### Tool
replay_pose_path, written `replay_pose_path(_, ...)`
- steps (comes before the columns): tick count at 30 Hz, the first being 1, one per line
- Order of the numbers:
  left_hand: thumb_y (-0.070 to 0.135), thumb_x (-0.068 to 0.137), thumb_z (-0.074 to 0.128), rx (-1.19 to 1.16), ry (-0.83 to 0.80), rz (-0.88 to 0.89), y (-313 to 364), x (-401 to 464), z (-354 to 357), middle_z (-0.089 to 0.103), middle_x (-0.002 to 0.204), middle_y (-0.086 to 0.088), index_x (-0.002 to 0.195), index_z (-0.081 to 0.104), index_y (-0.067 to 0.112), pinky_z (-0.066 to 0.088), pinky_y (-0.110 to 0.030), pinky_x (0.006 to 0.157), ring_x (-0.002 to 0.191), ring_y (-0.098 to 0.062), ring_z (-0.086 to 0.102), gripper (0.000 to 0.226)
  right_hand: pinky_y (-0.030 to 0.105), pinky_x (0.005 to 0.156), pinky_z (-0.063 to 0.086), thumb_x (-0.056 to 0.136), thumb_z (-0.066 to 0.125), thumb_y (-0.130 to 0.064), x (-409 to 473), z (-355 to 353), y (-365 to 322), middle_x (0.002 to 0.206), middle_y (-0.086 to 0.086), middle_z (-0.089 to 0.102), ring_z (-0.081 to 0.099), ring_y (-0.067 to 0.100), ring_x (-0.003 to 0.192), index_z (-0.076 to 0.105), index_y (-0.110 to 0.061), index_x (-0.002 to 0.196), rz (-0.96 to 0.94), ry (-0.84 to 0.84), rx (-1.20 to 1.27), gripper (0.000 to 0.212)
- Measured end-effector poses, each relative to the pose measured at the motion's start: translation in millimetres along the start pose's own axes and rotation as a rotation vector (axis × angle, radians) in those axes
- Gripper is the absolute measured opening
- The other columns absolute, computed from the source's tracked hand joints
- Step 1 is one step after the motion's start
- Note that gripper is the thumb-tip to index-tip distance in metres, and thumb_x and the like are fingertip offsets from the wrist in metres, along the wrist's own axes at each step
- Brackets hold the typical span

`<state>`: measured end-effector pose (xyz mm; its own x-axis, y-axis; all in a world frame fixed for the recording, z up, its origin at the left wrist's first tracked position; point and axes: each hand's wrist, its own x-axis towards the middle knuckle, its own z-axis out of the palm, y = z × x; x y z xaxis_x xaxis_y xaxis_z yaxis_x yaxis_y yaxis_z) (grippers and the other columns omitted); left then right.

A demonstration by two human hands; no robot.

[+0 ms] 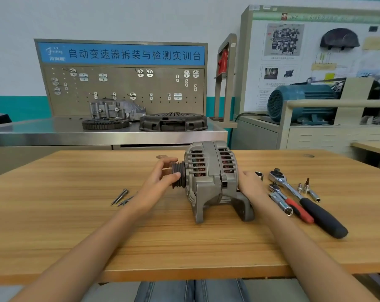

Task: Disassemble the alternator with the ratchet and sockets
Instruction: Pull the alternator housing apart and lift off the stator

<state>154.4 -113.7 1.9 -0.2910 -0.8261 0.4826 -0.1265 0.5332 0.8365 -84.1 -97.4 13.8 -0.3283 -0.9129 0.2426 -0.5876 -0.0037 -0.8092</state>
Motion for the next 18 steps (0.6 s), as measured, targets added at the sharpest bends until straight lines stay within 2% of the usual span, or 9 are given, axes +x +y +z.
replay_pose_path(2, 0.018, 0.096, 0.052, -0.05, 0.012, -0.059, 0, 2, 0, 0.058, 0.12, 0.002, 0.124, 0.05, 0.03, 0.049, -0.029, 0.092, 0.11, -0.01, 0.058, 0.03, 0.027, 0.058, 0.038, 0.101, 0.033, -0.038, -3, 0, -5, 0.075, 0.012, 0.063, 0.052, 0.021, 0.072, 0.059, -0.007, 0.074, 0.055, -0.093, 0.244, 0.048)
replay_pose_path(5, 0.029, 0.095, 0.053, -0.165, 0.066, -0.157, 3, 6, 3, 0.061, 0.111, -0.01, 0.116, 0.053, 0.015, 0.055, -0.031, 0.076, 0.092, -0.013, 0.065, 0.025, 0.025, 0.061, 0.038, 0.102, 0.031, -0.036, -8, 0, -6, 0.072, 0.002, 0.063, 0.057, 0.016, 0.072, 0.057, -0.014, 0.071, 0.073, -0.125, 0.358, 0.047)
replay_pose_path(8, 0.062, 0.081, 0.046, -0.12, 0.084, -0.264, 6, 8, 7, 0.063, 0.092, -0.011, 0.112, 0.055, 0.011, 0.052, -0.026, 0.054, 0.06, -0.012, 0.062, 0.06, 0.023, 0.062, 0.038, 0.103, 0.028, -0.036, -10, 1, -5, 0.078, 0.003, 0.065, 0.057, 0.011, 0.074, 0.058, -0.018, 0.075, 0.032, -0.125, 0.35, 0.045)
replay_pose_path(10, 0.07, 0.078, 0.035, -0.026, 0.071, -0.305, 7, 8, 7, 0.063, 0.089, -0.009, 0.115, 0.055, 0.012, 0.051, -0.027, 0.051, 0.055, -0.015, 0.059, 0.072, 0.023, 0.064, 0.039, 0.103, 0.027, -0.036, -13, 2, -6, 0.078, 0.001, 0.065, 0.059, 0.013, 0.078, 0.06, -0.018, 0.077, 0.027, -0.123, 0.388, 0.046)
replay_pose_path(12, 0.061, 0.09, 0.028, 0.027, 0.042, -0.274, 4, 9, 5, 0.065, 0.101, -0.014, 0.123, 0.052, 0.012, 0.056, -0.035, 0.069, 0.076, -0.022, 0.066, 0.064, 0.024, 0.069, 0.04, 0.103, 0.026, -0.037, -16, 4, -4, 0.078, 0.001, 0.067, 0.061, 0.016, 0.082, 0.064, -0.017, 0.079, 0.027, -0.117, 0.436, 0.05)
replay_pose_path(14, 0.037, 0.101, 0.031, -0.074, 0.019, -0.219, 1, 10, 3, 0.06, 0.122, -0.013, 0.134, 0.046, 0.011, 0.05, -0.042, 0.092, 0.108, -0.027, 0.06, 0.044, 0.024, 0.072, 0.042, 0.103, 0.025, -0.039, -17, 4, -3, 0.075, -0.001, 0.068, 0.062, 0.013, 0.08, 0.067, -0.016, 0.079, 0.033, -0.114, 0.465, 0.053)
replay_pose_path(15, 0.026, 0.102, 0.034, -0.148, 0.02, -0.204, 1, 11, 3, 0.055, 0.127, -0.012, 0.134, 0.044, 0.011, 0.048, -0.042, 0.095, 0.114, -0.027, 0.055, 0.037, 0.024, 0.073, 0.042, 0.103, 0.026, -0.039, -16, 4, -3, 0.074, -0.001, 0.068, 0.062, 0.013, 0.079, 0.067, -0.015, 0.079, 0.039, -0.112, 0.469, 0.054)
replay_pose_path(16, 0.018, 0.101, 0.036, -0.196, 0.028, -0.198, 1, 11, 3, 0.053, 0.127, -0.013, 0.133, 0.044, 0.01, 0.048, -0.039, 0.091, 0.111, -0.028, 0.054, 0.034, 0.024, 0.072, 0.042, 0.103, 0.026, -0.039, -16, 4, -3, 0.074, -0.001, 0.068, 0.061, 0.013, 0.078, 0.067, -0.013, 0.08, 0.045, -0.109, 0.466, 0.054)
replay_pose_path(18, 0.02, 0.101, 0.035, -0.184, 0.043, -0.223, 2, 14, 4, 0.054, 0.116, -0.016, 0.128, 0.046, 0.007, 0.049, -0.031, 0.072, 0.093, -0.023, 0.056, 0.031, 0.022, 0.067, 0.039, 0.102, 0.026, -0.04, -16, 4, -3, 0.074, 0.0, 0.067, 0.06, 0.012, 0.076, 0.067, -0.007, 0.087, 0.047, -0.104, 0.454, 0.055)
